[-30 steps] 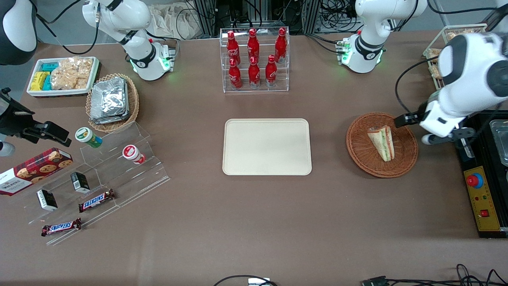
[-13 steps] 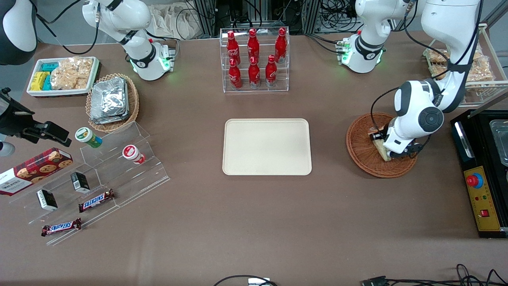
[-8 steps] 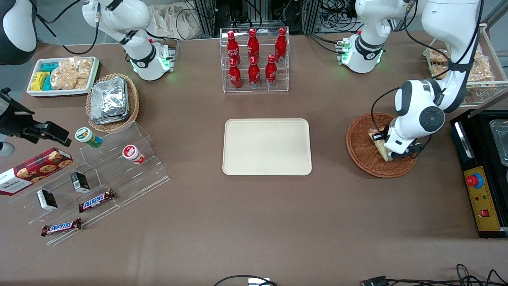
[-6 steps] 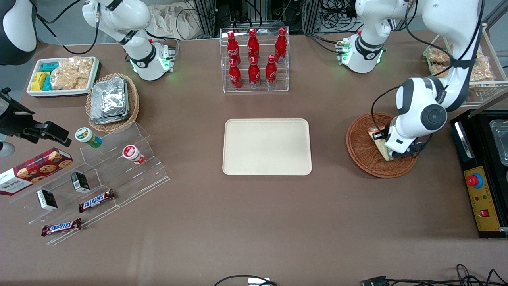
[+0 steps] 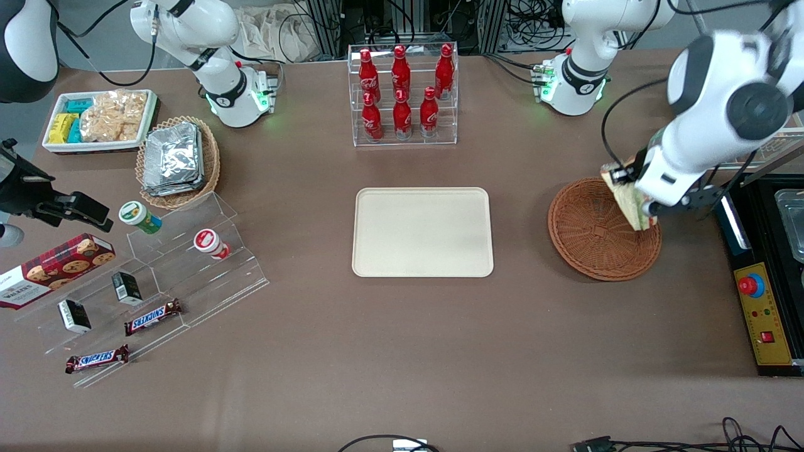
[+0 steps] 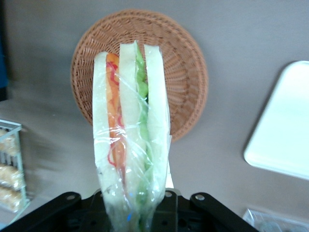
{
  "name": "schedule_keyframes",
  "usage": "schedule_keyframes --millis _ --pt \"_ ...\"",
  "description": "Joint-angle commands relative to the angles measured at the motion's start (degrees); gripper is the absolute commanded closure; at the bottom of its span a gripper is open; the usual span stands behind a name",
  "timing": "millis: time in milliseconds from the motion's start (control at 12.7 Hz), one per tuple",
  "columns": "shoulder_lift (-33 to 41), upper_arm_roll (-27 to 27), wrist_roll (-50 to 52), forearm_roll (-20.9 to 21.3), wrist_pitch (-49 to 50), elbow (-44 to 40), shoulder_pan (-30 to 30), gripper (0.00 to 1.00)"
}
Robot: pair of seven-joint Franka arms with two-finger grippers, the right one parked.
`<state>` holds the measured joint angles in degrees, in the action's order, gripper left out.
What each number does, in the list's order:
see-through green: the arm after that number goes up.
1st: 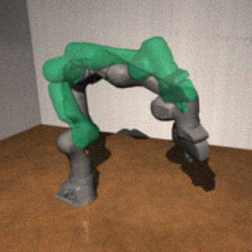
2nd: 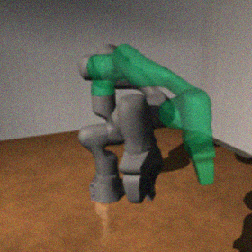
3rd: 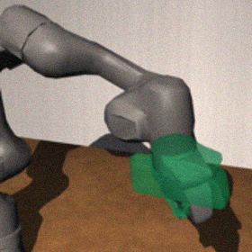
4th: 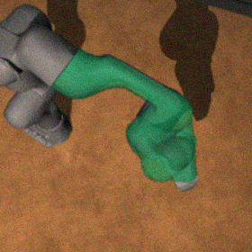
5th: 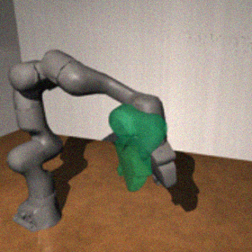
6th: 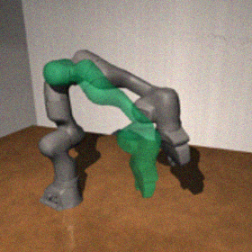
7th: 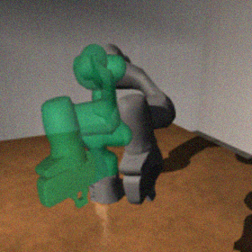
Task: Place sandwich from basket to tray
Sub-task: 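Lift the sandwich out of the basket with the left gripper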
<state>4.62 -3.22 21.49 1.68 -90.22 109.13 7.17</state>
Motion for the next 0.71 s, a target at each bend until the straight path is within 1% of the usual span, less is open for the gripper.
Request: schedule_keyframes --millis 0,79,158,237,395,553,632 --pt "-4.5 -3.6 0.3 -1.4 7.5 -11.6 0.4 0.99" --pt "-5.3 -5.9 0.6 -2.6 9.6 -13.7 0.4 0.99" --pt "-6.5 -8.5 0.2 -2.8 10.0 -15.0 0.3 0.99" --pt "-7.4 -11.1 0.2 -2.8 10.0 -16.2 0.4 0.98" --pt "-10.3 -18.2 1.1 -3.1 9.3 -18.8 0.3 0.98" --pt "-14.8 -24.5 2.1 -2.4 9.2 -22.6 0.4 0.98" --pt "-16.6 -26.4 3.6 -2.4 8.5 -24.0 0.4 0.98"
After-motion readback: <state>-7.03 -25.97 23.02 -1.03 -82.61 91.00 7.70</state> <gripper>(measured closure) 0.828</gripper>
